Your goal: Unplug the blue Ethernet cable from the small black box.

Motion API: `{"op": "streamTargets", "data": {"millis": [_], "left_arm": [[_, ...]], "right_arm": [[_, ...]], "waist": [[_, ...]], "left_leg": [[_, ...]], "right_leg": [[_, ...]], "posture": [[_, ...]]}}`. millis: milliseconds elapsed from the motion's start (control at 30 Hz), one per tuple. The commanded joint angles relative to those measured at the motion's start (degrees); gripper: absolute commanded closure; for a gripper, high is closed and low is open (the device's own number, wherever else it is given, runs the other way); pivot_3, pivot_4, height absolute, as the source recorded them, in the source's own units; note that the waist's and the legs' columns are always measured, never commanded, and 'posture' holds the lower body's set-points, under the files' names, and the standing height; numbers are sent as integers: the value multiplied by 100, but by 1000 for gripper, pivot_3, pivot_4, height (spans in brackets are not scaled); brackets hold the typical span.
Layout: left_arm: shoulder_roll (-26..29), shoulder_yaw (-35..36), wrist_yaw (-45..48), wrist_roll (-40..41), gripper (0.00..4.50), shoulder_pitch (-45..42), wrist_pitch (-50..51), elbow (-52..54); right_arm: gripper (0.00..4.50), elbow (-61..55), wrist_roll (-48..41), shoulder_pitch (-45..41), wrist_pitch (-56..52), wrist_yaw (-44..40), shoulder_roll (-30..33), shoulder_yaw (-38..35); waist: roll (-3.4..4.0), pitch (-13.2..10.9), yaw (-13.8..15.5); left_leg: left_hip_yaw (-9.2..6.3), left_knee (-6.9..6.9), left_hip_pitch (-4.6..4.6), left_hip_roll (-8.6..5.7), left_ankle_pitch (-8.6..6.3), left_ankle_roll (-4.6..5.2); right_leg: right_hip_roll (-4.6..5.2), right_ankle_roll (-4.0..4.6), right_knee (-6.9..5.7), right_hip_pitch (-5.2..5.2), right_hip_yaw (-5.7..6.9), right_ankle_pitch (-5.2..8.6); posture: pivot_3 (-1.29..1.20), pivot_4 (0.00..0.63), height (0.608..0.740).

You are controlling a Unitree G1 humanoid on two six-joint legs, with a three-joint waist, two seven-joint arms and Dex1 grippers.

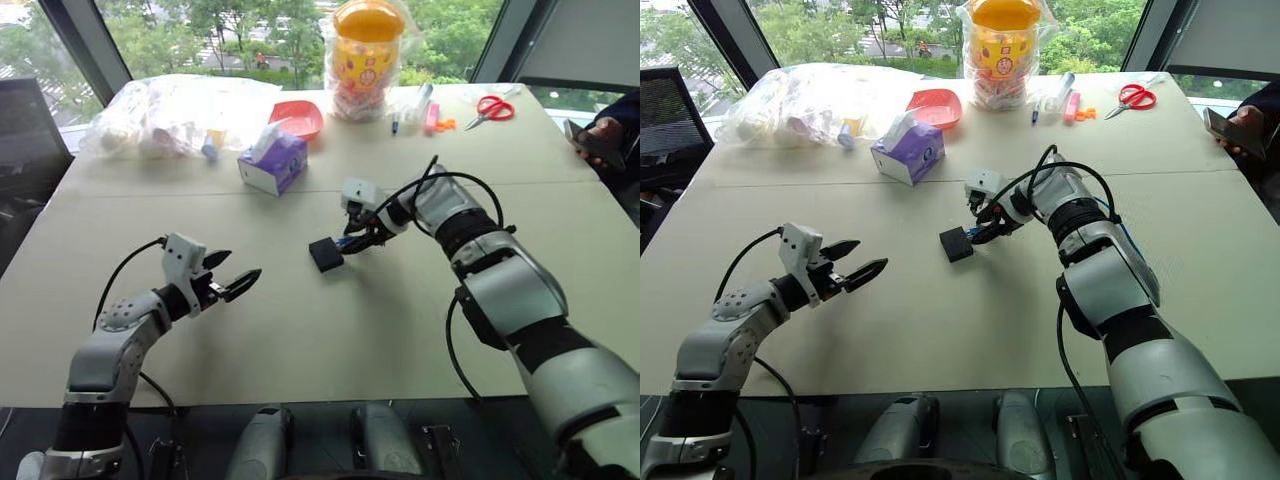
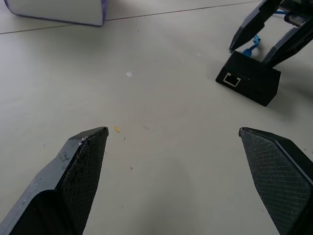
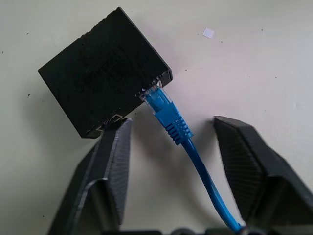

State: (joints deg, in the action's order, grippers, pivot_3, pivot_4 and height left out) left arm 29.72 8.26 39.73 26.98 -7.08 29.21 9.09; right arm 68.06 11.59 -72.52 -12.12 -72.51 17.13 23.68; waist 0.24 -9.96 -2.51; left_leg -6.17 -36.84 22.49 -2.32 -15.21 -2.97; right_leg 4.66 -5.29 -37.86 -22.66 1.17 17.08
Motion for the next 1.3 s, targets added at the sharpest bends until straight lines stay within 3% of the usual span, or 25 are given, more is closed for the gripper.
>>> {"op": "streamTargets", "data": {"millis": [33, 67, 100, 267, 433, 600, 800, 1100, 1200, 1300], "left_arm": [[157, 305, 28, 131, 0, -257, -9, -57], [172, 333, 18, 158, 0, -331, 27, -106], [175, 371, 3, 222, 0, -440, 113, -164], [142, 385, 43, 451, 0, -1275, 536, -721], [8, 86, 461, 800, 0, -2127, 1180, -1203], [50, -137, 1087, 1242, 0, -2806, 1991, -1438], [115, -308, 1739, 1389, 0, -3577, 2391, -1955], [84, -508, 2474, 1392, 0, -3999, 2501, -2131], [50, -482, 2531, 1386, 731, -4043, 2512, -2141], [38, -532, 2676, 1382, 2107, -4040, 2484, -2059]], "right_arm": [[3699, 51, 123, 94, 153, 81, -134, -30], [4324, 45, 136, 112, 156, 84, -150, -47], [4426, 10, 142, 132, 156, 83, -150, -65], [4426, -1152, 294, 606, 899, 963, 247, -202], [4426, -4119, 824, 1999, 1619, 2825, 1007, -676], [4426, -6776, 1419, 3387, 1568, 3778, 1437, -1102], [4426, -8454, 1754, 4139, 1478, 4001, 1447, -1179], [4426, -8946, 1511, 4277, 1370, 3706, 1473, -1183], [4500, -9008, 1427, 4283, 1331, 3593, 1485, -1182], [4500, -9121, 1293, 4263, 1276, 3388, 1536, -1176]], "waist": [[0, 0, 3], [0, 0, 2], [0, 0, 2], [-3, 2, 5], [-7, -2, 58], [-14, -6, 47], [-18, -8, 2], [-33, -15, 24], [-35, -16, 25], [-36, -17, 30]], "left_leg": [[1, 0, 0, 0, 0, 0], [0, 0, 0, 0, 0, 1], [-1, 0, 0, 0, -1, 1], [-2, -13, -3, -2, -3, 6], [-3, -18, 3, -10, 5, -5], [1, -18, 18, -10, 13, -20], [25, -18, 2, -10, 10, -13], [18, -24, -7, 2, 2, 6], [18, -23, -6, 3, 2, 6], [19, -23, -6, 3, 2, 6]], "right_leg": [[-1, 0, -5, -2, -2, 0], [-3, 0, -10, -4, -2, 0], [-4, 1, -11, -5, -3, 0], [-11, 1, -24, -1, -4, 0], [-10, -6, -32, -7, -5, -5], [-12, -8, -28, -19, -8, -4], [-26, -8, -31, -15, -29, -4], [-33, -6, -32, -2, -36, -6], [-33, -7, -32, -4, -37, -6], [-33, -7, -31, -3, -37, -6]], "posture": [[0, 150, 740], [0, 150, 740], [0, 150, 740], [0, 150, 740], [0, 150, 740], [0, 150, 740], [0, 150, 740], [0, 150, 740], [0, 150, 740], [0, 150, 740]]}}
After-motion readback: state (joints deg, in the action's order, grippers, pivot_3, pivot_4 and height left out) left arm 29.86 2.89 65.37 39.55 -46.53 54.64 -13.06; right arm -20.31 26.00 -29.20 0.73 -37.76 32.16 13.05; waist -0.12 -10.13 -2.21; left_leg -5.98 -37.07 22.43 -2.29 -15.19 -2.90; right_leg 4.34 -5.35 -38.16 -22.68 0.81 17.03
